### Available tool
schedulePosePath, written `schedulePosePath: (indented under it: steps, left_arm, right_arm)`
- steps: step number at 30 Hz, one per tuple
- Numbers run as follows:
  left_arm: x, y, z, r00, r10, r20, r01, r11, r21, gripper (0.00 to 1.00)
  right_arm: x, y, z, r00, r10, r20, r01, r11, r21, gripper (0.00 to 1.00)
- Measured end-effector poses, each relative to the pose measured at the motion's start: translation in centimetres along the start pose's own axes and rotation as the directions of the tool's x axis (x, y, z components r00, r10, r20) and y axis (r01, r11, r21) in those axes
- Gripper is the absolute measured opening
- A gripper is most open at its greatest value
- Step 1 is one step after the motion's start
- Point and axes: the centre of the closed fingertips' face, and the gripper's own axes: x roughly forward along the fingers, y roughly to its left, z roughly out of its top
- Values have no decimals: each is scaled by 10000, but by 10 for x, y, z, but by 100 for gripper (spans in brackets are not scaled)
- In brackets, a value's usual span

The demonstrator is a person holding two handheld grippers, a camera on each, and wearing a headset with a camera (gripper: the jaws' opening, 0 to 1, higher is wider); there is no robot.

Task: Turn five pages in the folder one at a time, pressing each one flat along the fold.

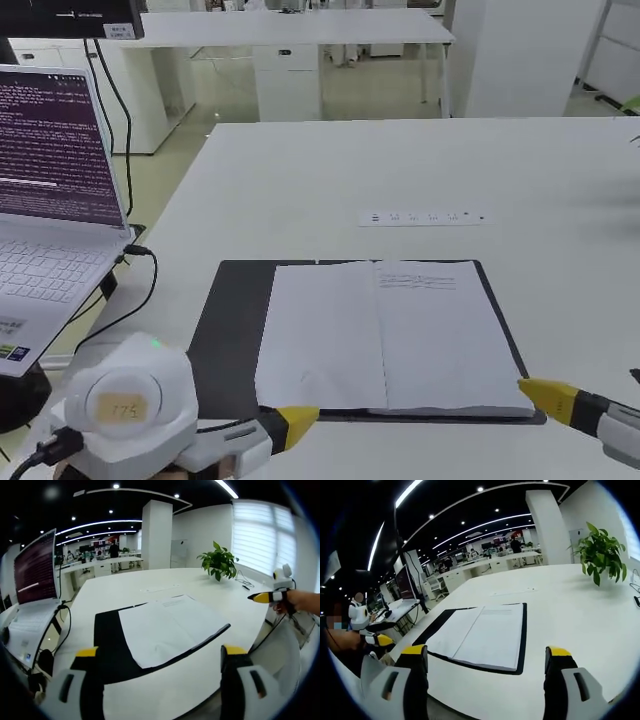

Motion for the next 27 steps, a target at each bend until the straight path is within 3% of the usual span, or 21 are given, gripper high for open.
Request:
schedulePosePath:
  steps: [9,13,24,27]
  left_arm:
    - [41,-15,0,9977,-478,-479,493,9983,297,99]
    - [59,-24,1,9960,-696,-554,714,9970,302,99]
    - [113,-73,-7,9825,-1581,-984,1644,9846,595,94]
    - [126,-86,-11,9796,-1780,-936,1834,9817,522,91]
  right_arm:
    - [17,15,-10,9976,515,-453,-512,9987,65,96]
    - [18,14,-10,9969,605,-506,-600,9981,122,95]
    - [15,3,-21,9967,523,-619,-500,9980,383,93]
    - [13,0,-23,9970,469,-624,-441,9980,447,92]
